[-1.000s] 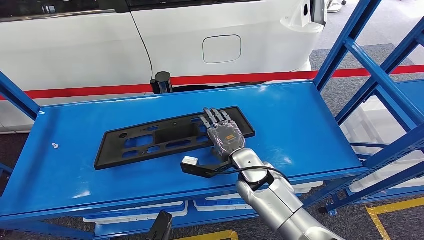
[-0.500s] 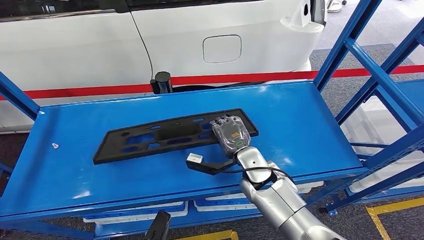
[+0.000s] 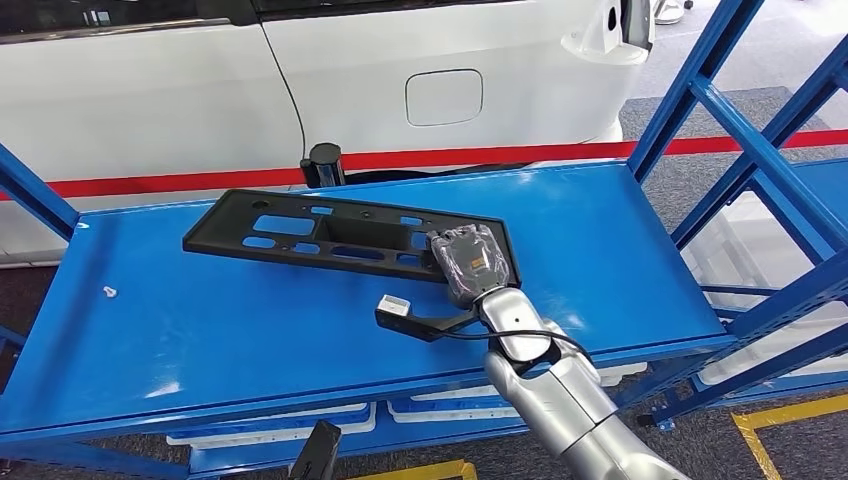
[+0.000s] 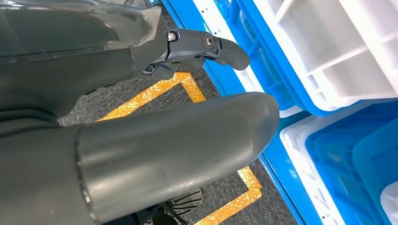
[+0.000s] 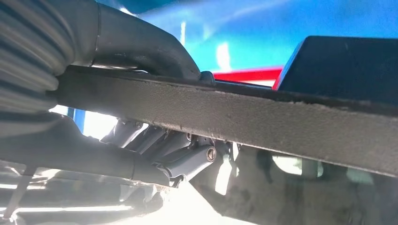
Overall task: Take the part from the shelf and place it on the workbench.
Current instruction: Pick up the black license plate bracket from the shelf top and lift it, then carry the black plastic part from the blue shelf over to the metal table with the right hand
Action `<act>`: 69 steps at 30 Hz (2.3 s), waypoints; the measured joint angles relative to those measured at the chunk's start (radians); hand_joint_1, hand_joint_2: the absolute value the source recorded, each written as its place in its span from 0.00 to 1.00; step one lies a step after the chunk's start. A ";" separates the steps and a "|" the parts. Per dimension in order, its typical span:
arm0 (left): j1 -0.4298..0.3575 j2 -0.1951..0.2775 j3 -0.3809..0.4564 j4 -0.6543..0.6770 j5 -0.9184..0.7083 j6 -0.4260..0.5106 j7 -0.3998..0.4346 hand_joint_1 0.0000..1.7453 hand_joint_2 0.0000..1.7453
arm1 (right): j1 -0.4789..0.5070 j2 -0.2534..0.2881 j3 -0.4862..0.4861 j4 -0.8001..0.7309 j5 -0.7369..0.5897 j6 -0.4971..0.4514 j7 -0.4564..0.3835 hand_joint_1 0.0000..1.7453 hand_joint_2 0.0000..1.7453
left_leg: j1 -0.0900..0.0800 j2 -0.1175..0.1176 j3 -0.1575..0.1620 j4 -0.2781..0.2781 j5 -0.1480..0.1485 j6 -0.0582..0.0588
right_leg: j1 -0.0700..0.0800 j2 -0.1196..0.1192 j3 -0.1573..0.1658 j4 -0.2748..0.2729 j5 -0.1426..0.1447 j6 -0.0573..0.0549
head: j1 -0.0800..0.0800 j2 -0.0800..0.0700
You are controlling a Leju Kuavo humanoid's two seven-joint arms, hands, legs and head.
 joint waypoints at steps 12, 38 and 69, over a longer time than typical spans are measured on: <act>0.006 0.021 0.030 0.000 0.009 0.027 -0.079 0.00 0.00 | 0.017 -0.080 -0.131 -0.368 -0.210 -0.089 -0.092 1.00 1.00 | 0.000 0.000 0.000 0.000 0.000 0.000 | 0.000 0.000 0.000 0.000 0.000 0.000 | 0.000 0.000; 0.053 0.065 0.144 0.017 0.086 0.152 -0.065 0.00 1.00 | 0.148 -0.361 -0.347 -0.816 -0.452 -0.331 -0.253 1.00 1.00 | 0.000 -0.001 0.000 0.000 -0.001 0.000 | 0.000 -0.001 0.000 0.000 0.000 0.000 | 0.000 0.000; 0.089 0.077 0.218 0.031 0.140 0.165 -0.117 0.00 1.00 | 0.249 -0.371 -0.389 -0.875 -0.566 -0.414 -0.373 1.00 1.00 | -0.004 -0.001 0.000 0.001 -0.004 0.002 | -0.004 -0.001 0.000 -0.001 -0.001 0.001 | 0.000 0.000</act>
